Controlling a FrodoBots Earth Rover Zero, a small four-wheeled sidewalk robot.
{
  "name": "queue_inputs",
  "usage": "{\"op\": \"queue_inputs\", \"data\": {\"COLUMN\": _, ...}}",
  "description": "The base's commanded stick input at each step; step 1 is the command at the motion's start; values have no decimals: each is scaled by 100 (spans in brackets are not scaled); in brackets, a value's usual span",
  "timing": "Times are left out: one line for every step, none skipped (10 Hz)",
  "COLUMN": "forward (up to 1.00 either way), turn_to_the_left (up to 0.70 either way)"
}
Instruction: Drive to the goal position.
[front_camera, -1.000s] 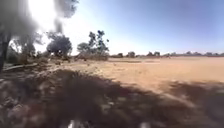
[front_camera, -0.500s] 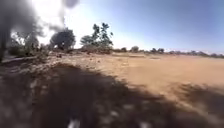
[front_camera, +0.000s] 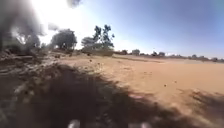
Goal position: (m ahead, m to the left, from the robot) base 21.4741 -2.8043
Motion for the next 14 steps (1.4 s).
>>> {"op": "queue_inputs", "data": {"forward": 70, "turn_to_the_left": 0}}
{"op": "queue_inputs", "data": {"forward": 70, "turn_to_the_left": 0}}
{"op": "queue_inputs", "data": {"forward": 70, "turn_to_the_left": 0}}
{"op": "queue_inputs", "data": {"forward": 70, "turn_to_the_left": 0}}
{"op": "queue_inputs", "data": {"forward": 70, "turn_to_the_left": 0}}
{"op": "queue_inputs", "data": {"forward": 70, "turn_to_the_left": 0}}
{"op": "queue_inputs", "data": {"forward": 70, "turn_to_the_left": 0}}
{"op": "queue_inputs", "data": {"forward": 70, "turn_to_the_left": 0}}
{"op": "queue_inputs", "data": {"forward": 70, "turn_to_the_left": 0}}
{"op": "queue_inputs", "data": {"forward": 70, "turn_to_the_left": 0}}
{"op": "queue_inputs", "data": {"forward": 70, "turn_to_the_left": 0}}
{"op": "queue_inputs", "data": {"forward": 70, "turn_to_the_left": 0}}
{"op": "queue_inputs", "data": {"forward": 70, "turn_to_the_left": 0}}
{"op": "queue_inputs", "data": {"forward": 70, "turn_to_the_left": 0}}
